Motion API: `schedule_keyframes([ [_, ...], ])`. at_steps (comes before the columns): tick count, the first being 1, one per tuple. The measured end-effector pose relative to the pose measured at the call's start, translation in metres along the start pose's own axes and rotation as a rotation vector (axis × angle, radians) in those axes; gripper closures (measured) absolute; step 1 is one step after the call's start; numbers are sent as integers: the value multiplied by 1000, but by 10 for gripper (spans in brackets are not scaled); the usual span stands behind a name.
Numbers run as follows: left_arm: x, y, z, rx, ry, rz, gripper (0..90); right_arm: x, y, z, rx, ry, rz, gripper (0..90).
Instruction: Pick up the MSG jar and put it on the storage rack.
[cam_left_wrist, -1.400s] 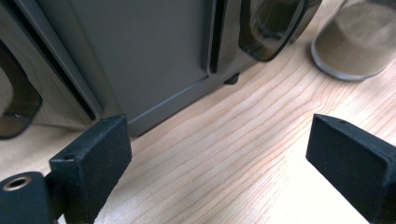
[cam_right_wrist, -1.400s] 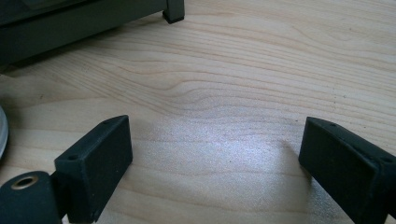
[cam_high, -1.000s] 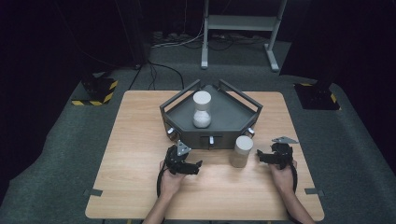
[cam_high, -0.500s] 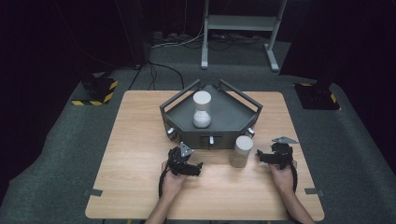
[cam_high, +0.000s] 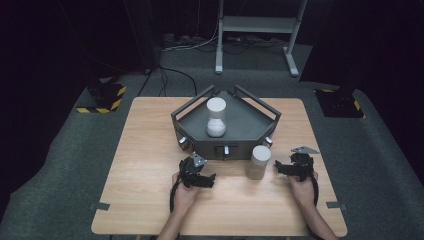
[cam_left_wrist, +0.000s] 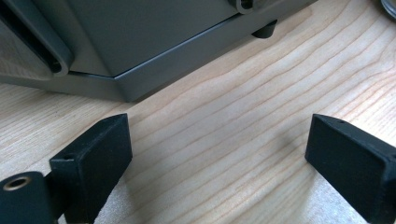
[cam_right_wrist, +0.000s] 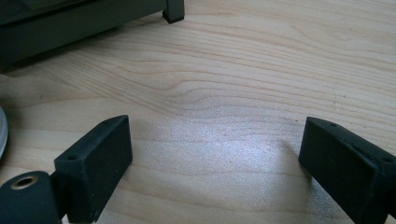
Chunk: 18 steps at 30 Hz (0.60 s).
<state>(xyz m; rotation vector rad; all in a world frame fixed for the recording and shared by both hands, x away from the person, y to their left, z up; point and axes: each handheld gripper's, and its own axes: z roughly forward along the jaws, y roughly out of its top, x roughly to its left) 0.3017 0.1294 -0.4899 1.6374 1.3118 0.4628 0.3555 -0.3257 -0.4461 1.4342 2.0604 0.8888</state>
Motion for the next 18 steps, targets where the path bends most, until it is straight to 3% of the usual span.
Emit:
schedule_keyframes([
  [18,0,0,0,0,0,0,70,0,0,0,0,0,0,95],
])
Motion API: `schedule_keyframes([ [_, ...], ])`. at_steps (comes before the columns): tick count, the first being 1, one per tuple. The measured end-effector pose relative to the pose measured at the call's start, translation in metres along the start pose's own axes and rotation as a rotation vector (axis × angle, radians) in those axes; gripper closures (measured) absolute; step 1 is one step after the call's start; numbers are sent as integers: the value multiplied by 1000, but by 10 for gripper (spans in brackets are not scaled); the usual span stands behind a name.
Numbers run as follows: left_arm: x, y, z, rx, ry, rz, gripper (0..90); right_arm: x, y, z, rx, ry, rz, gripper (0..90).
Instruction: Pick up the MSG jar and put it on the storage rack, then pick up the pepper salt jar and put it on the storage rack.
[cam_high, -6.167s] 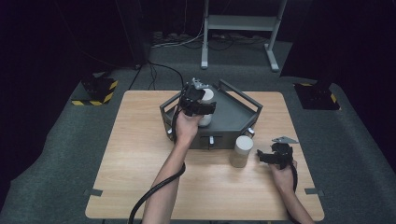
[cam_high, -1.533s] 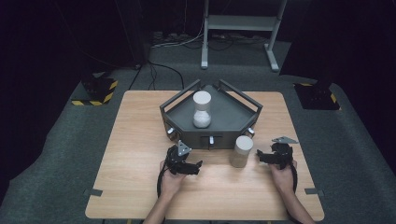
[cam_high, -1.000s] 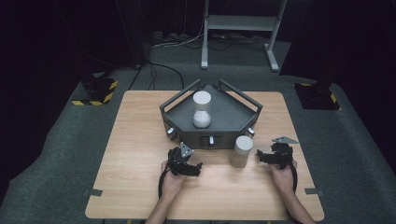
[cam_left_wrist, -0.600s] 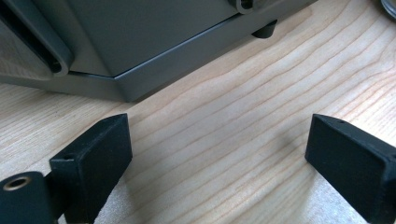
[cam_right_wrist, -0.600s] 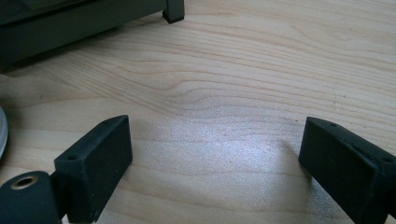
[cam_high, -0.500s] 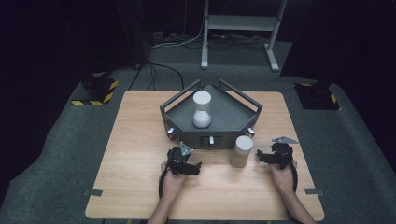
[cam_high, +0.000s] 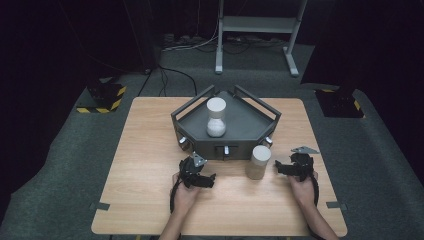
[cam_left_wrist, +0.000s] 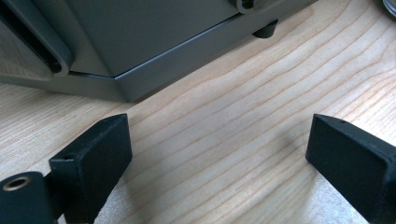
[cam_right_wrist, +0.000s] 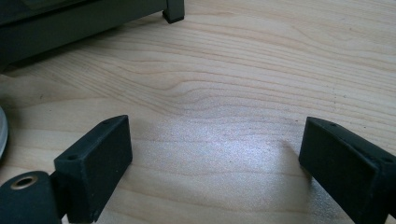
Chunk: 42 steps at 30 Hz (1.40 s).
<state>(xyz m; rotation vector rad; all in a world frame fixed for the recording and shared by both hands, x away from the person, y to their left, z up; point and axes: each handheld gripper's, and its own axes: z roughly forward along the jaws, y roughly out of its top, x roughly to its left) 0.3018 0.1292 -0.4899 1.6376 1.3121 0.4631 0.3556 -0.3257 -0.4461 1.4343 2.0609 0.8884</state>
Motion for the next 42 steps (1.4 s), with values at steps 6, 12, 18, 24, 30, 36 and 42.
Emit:
schedule_keyframes([
  [6,0,0,0,0,0,0,70,0,0,0,0,0,0,95],
  [12,0,0,0,0,0,0,70,0,1,0,5,-1,1,80],
  [18,0,0,0,0,0,0,70,-1,1,-1,10,10,-12,57],
  [24,0,0,0,0,0,0,70,-4,0,-3,16,34,-26,50],
  [30,0,0,0,0,0,0,70,-6,-3,-10,8,73,-45,48],
  [36,0,0,0,0,0,0,70,-9,-6,-20,-5,118,-63,53],
  [42,0,0,0,0,0,0,70,-13,-12,-32,-27,172,-81,60],
])
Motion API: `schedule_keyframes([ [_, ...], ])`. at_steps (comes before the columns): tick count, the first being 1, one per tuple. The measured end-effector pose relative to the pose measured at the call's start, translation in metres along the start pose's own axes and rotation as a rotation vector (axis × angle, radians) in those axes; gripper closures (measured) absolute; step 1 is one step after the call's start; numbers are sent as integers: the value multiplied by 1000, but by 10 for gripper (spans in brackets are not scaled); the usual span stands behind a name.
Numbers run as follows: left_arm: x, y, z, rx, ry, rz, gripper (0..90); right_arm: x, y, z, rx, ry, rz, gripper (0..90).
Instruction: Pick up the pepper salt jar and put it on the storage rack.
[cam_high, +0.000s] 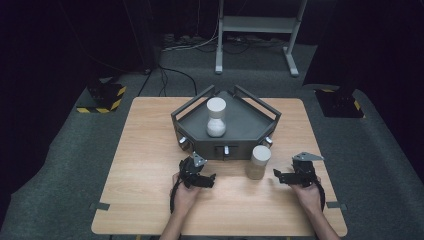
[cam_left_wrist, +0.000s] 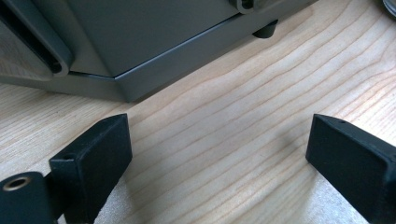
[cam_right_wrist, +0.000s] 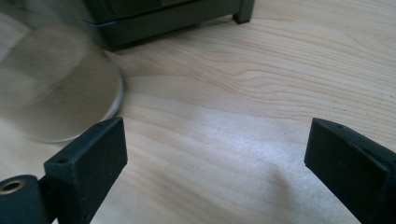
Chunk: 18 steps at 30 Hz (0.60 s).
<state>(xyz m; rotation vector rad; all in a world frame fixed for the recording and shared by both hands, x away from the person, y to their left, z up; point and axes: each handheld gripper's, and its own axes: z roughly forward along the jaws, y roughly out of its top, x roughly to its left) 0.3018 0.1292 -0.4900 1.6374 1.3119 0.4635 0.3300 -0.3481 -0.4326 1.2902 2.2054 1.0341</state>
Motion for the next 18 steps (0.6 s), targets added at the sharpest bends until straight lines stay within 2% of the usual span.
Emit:
schedule_keyframes([
  [7,0,0,0,0,0,0,70,5,-3,-10,-10,53,-38,67],
  [18,0,0,0,0,0,0,70,17,-1,-11,-25,142,-97,77],
])
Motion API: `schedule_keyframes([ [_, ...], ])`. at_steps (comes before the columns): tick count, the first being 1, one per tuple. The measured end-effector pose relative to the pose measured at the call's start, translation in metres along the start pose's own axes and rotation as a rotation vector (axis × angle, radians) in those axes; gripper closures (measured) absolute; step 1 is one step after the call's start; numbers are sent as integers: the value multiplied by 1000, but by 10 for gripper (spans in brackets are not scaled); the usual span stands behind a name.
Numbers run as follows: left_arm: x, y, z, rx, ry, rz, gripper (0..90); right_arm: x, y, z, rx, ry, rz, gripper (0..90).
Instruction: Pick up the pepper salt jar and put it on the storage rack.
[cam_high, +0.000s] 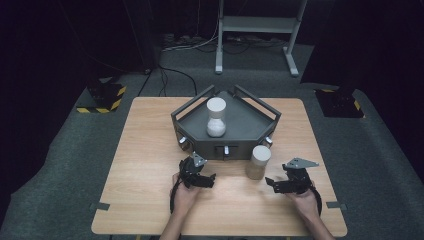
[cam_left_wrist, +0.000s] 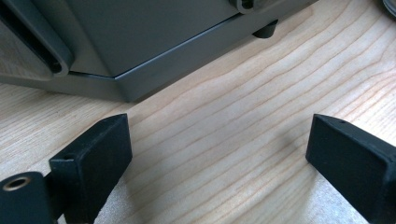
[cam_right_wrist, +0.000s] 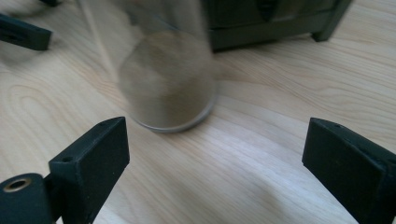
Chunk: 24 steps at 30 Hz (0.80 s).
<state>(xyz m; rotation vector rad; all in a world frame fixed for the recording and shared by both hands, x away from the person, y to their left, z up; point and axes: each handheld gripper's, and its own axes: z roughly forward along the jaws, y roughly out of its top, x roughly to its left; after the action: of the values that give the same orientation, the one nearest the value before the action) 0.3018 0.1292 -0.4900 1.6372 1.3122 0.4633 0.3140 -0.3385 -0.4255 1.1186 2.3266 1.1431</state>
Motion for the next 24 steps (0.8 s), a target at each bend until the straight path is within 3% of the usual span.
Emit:
schedule_keyframes([
  [11,0,0,0,0,0,0,70,11,9,7,-26,44,-27,86],
  [24,0,0,0,0,0,0,70,17,31,12,-60,57,-43,109],
])
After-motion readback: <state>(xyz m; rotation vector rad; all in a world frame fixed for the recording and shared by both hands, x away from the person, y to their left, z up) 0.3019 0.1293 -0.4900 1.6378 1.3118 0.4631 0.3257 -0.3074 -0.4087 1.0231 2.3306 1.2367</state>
